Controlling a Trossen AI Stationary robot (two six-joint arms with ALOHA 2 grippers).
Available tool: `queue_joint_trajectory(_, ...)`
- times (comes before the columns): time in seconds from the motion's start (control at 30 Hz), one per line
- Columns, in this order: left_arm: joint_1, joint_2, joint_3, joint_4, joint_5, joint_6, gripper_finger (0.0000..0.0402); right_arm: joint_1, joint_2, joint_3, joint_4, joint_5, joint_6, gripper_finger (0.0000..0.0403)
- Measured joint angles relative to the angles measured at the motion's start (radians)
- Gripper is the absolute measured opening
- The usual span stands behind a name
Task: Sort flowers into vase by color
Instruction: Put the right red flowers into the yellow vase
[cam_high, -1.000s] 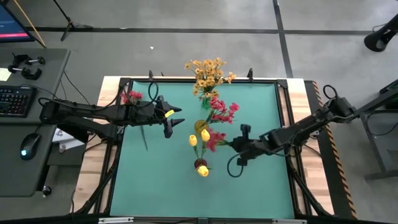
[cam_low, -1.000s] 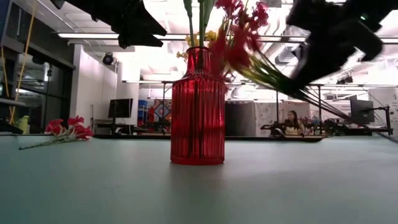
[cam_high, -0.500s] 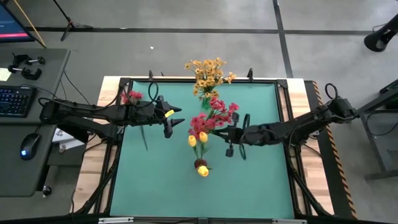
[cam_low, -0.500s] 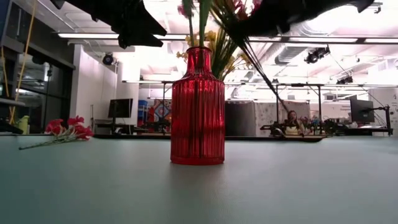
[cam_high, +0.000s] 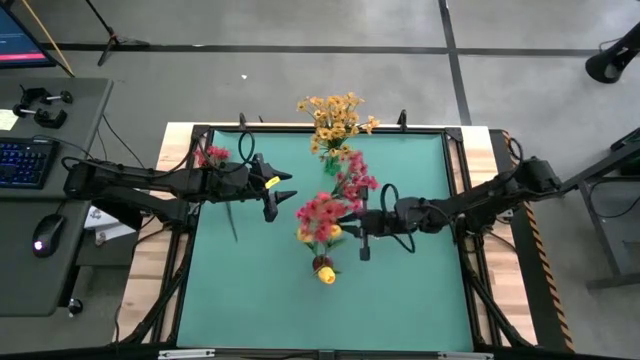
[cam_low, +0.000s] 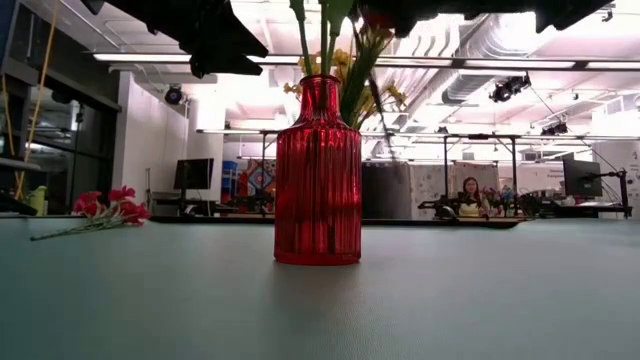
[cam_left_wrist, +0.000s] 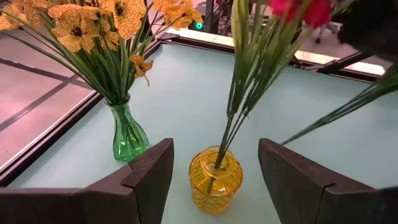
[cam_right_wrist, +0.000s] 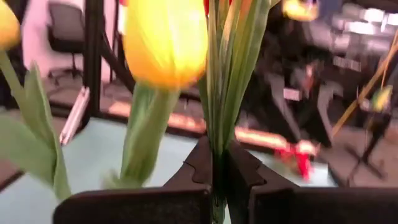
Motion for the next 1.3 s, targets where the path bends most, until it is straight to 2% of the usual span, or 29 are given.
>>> queue_joint_trajectory(0.1,0.000,0.000,0.000,0.000,0.000,0.000,0.0223,-0.023,0.020,0.000,0.101,-0.030,-0.045,0.0000)
queue_joint_trajectory(0.3,0.000,0.000,0.000,0.000,0.000,0.000,0.0223,-0.080,0.045,0.000,0.278,-0.184,-0.040,0.0000)
queue_joint_trajectory(0.4,0.000,0.000,0.000,0.000,0.000,0.001,0.0223,-0.101,0.051,0.001,0.326,-0.222,-0.041,0.0000)
queue_joint_trajectory(0.77,0.000,0.000,0.000,0.000,0.000,0.001,0.0223,-0.208,0.056,0.001,0.386,-0.268,-0.044,0.0000)
queue_joint_trajectory(1.0,0.000,0.000,0.000,-0.001,0.000,0.002,0.0223,-0.261,0.188,0.002,0.549,-0.308,0.008,0.0000)
queue_joint_trajectory(1.13,0.000,0.000,0.000,-0.001,0.000,0.017,0.0223,-0.279,0.237,0.002,0.579,-0.297,-0.004,0.0000)
queue_joint_trajectory(1.3,0.000,0.000,0.000,-0.001,0.000,0.021,0.0223,-0.285,0.229,0.002,0.578,-0.258,-0.035,0.0000)
